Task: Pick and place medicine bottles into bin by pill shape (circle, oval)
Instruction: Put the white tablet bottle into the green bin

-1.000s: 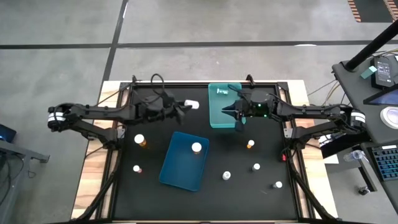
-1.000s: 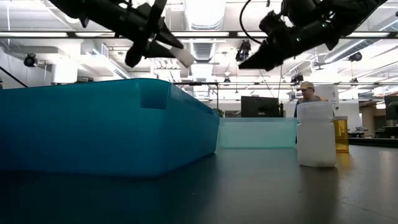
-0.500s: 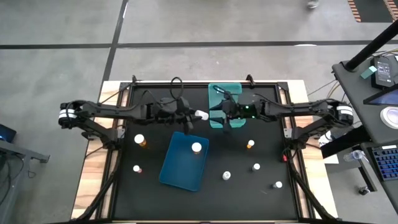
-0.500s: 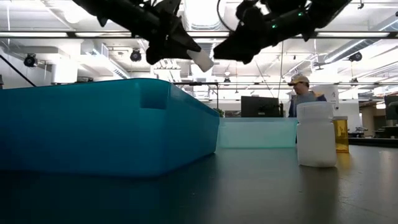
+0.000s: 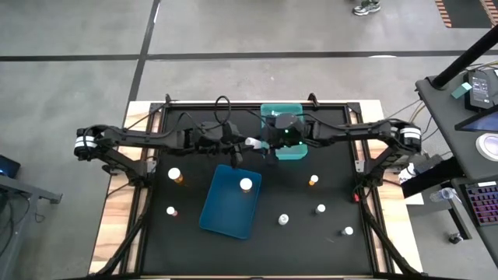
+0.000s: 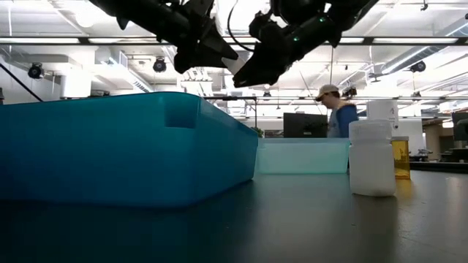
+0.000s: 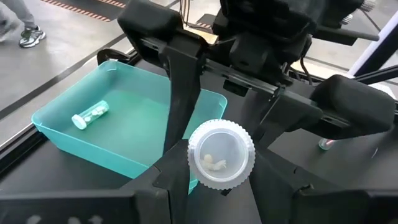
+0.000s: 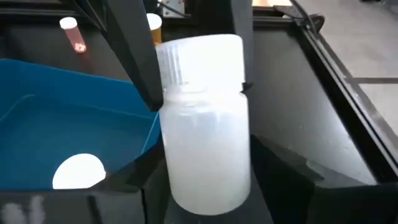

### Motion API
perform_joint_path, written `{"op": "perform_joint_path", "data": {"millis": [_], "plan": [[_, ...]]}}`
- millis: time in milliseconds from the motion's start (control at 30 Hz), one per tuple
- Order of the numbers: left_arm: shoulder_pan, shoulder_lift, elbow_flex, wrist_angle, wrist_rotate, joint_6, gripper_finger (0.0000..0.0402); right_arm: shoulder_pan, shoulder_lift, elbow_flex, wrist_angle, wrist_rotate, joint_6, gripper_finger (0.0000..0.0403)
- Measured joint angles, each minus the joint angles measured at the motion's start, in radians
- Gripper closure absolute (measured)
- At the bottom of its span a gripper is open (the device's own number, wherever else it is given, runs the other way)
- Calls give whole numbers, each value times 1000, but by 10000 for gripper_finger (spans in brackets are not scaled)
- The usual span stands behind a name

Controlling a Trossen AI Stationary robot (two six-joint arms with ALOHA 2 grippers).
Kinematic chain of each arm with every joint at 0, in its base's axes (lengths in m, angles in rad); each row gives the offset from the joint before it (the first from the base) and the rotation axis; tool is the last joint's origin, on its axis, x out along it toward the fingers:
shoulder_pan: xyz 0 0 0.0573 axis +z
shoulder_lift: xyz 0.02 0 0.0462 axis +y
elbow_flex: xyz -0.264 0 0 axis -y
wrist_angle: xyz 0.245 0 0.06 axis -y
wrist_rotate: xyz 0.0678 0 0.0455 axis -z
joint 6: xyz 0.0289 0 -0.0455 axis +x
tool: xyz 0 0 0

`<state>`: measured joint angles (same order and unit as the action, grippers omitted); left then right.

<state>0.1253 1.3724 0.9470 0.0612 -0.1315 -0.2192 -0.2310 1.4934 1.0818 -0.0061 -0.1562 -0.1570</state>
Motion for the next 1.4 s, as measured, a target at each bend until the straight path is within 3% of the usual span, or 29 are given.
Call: {"op": "perform_joint_path", "data": {"millis": [267,733,900,1033,1233,1400], "plan": [[0,0,-2,1,3,-3,277,11,2,3,-5,0,-14,273],[-2,-68,-4,-1,17,126,170,24,-76,-66,13,2,-16,264],[-8,-100,-33,55,23,184,167,28,-165,-207,199,2,16,268],[-16,-81,-98,281,85,226,167,48,-199,-337,474,2,52,264],[-21,-27,-171,548,121,227,166,80,-179,-459,821,3,82,264],[-25,38,-171,671,197,227,166,95,-140,-481,928,3,96,263]]}}
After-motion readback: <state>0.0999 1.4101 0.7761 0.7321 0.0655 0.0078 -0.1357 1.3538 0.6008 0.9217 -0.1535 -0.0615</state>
